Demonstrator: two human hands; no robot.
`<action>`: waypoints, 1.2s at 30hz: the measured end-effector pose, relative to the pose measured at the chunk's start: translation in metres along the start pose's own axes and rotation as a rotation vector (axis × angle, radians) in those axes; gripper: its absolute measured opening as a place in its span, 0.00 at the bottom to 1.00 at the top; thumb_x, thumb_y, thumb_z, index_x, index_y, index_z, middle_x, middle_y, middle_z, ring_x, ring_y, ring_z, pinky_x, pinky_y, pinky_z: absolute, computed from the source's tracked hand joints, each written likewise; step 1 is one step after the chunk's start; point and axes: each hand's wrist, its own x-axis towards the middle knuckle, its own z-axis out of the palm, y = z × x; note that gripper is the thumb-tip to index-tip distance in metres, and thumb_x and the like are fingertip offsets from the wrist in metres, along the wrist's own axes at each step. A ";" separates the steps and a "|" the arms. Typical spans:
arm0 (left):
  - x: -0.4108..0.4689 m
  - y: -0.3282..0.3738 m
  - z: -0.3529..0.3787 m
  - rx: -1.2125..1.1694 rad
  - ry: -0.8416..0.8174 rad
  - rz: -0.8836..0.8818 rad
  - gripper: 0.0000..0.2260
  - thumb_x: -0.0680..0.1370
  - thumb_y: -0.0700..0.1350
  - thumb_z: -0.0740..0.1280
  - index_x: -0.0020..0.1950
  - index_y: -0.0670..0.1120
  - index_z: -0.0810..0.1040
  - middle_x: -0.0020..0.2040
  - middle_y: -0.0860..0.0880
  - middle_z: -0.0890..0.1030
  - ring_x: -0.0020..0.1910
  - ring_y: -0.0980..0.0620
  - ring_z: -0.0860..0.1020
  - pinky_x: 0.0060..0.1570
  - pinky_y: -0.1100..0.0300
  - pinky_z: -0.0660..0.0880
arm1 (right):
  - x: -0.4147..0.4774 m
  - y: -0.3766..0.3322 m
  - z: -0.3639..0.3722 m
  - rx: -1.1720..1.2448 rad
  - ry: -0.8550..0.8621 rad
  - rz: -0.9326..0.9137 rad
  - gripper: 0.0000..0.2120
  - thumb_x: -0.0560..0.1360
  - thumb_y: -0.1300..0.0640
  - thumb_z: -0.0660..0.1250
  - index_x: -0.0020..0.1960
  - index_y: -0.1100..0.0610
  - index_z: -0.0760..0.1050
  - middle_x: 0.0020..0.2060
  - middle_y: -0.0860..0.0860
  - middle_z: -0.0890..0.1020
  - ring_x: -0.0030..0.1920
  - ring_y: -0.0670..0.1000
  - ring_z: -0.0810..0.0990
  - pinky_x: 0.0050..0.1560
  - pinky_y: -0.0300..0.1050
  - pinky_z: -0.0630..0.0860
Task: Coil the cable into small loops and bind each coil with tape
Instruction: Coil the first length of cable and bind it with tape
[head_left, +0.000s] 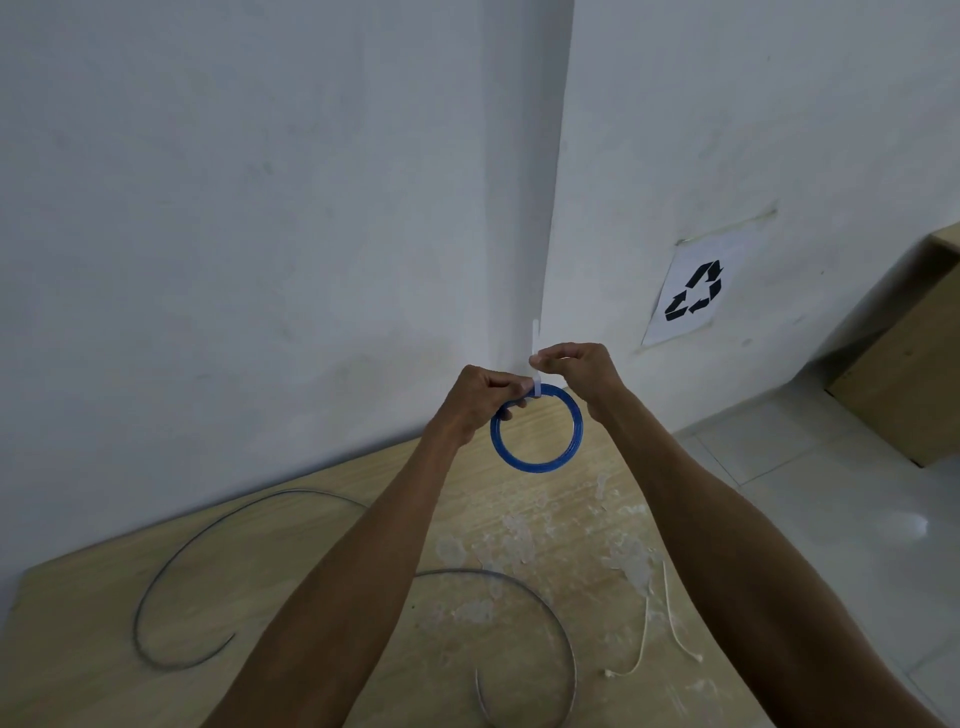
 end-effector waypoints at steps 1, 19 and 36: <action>0.000 -0.001 0.000 0.006 -0.001 0.001 0.11 0.80 0.45 0.72 0.55 0.39 0.87 0.41 0.46 0.86 0.31 0.58 0.80 0.34 0.66 0.76 | 0.000 0.003 0.001 -0.002 0.012 0.000 0.07 0.75 0.58 0.76 0.50 0.61 0.85 0.48 0.51 0.85 0.51 0.50 0.80 0.58 0.47 0.73; 0.053 -0.085 0.053 -0.470 0.262 -0.352 0.05 0.81 0.40 0.70 0.50 0.39 0.85 0.46 0.43 0.84 0.45 0.48 0.82 0.49 0.55 0.80 | 0.007 0.118 -0.048 0.101 0.003 0.347 0.14 0.73 0.68 0.75 0.58 0.64 0.81 0.45 0.62 0.87 0.44 0.56 0.87 0.45 0.45 0.84; 0.146 -0.173 0.153 -0.139 0.373 -0.392 0.14 0.72 0.34 0.78 0.57 0.39 0.85 0.47 0.46 0.87 0.45 0.49 0.86 0.46 0.54 0.85 | 0.101 0.243 -0.083 0.049 0.417 0.340 0.11 0.70 0.64 0.79 0.52 0.62 0.84 0.42 0.56 0.87 0.42 0.54 0.87 0.48 0.49 0.85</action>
